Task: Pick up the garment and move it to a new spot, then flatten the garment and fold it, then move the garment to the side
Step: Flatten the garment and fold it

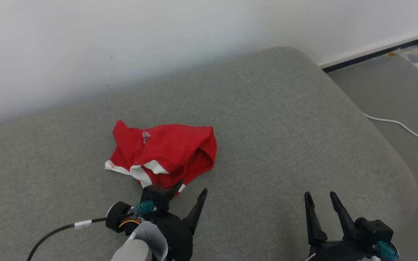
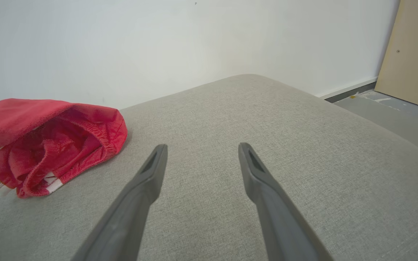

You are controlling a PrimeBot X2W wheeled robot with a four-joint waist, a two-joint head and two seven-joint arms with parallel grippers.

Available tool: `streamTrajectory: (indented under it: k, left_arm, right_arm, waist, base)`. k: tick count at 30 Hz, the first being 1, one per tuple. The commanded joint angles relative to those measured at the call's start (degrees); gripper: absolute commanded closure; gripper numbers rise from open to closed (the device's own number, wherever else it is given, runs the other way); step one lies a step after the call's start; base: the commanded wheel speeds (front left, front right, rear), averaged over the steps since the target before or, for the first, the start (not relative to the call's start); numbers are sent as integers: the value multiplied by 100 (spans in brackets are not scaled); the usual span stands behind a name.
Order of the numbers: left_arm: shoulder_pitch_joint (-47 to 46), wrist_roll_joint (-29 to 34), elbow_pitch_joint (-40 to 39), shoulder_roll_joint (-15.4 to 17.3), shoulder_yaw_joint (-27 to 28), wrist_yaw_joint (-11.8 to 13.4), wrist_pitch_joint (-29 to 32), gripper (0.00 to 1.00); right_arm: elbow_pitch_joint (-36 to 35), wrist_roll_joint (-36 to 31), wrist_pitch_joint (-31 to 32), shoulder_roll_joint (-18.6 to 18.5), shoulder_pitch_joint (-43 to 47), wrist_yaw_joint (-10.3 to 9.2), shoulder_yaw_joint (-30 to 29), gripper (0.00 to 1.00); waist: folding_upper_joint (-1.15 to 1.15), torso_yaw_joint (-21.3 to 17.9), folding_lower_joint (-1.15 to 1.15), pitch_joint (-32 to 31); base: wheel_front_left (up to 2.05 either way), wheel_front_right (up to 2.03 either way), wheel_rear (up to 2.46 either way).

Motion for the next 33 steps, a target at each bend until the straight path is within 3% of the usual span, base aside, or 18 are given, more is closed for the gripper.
streamTrajectory:
  k: [1,6,11,17,18,20,21,23,28,29,30,33]
  left_arm:
    - [-187,-80,133,7,-94,9,38,0]
    - [-918,-461,861,-31,-486,9,196,0]
    - [-1485,-139,1707,-35,-613,235,172,0]
    - [-1861,-91,2580,-120,-747,265,459,0]
    - [-1905,-75,2705,-129,-764,287,499,3]
    - [-1977,-161,2886,-161,-702,336,466,44]
    - [-2027,-152,2961,-169,-696,376,439,59]
    - [-2094,-159,3121,-179,-681,463,414,70]
    - [-2220,-79,3446,-185,-776,486,478,78]
    - [-2237,-59,3522,-190,-806,477,503,84]
    - [-2244,-56,3609,-199,-838,445,580,97]
    - [-2289,-283,3595,-285,-735,300,407,100]
  right_arm:
    - [19,61,-42,12,-59,-12,23,0]
    - [102,212,-93,14,-180,-12,127,0]
    - [129,301,-106,10,-244,-12,214,0]
    - [72,363,-109,11,-295,-12,249,0]
    - [63,373,-109,11,-297,-12,248,0]
    - [47,381,-109,12,-301,-12,240,0]
    - [39,390,-110,12,-301,-12,238,0]
    - [39,403,-110,13,-305,-12,257,0]
    - [39,423,-110,11,-331,-12,291,0]
    - [42,420,-110,11,-338,-12,299,0]
    - [46,431,-110,12,-351,-12,311,0]
    - [60,444,-110,11,-348,-12,311,0]
  waist:
    - [0,-490,-1,378]
    - [0,-685,-1,635]
    - [0,-769,-1,744]
    - [0,-797,-1,793]
    - [0,-792,-1,798]
    - [0,-770,-1,806]
    - [0,-752,-1,813]
    - [0,-720,-1,824]
    - [0,-657,-1,850]
    - [0,-645,-1,852]
    - [0,-633,-1,853]
    - [0,-596,-1,817]
  base:
    - [0,0,0]
    - [0,0,0]
    - [0,0,0]
    - [0,0,0]
    - [0,0,0]
    - [0,0,0]
    - [0,0,0]
    - [0,0,0]
    - [0,0,0]
    - [0,0,0]
    - [0,0,0]
    - [0,0,0]
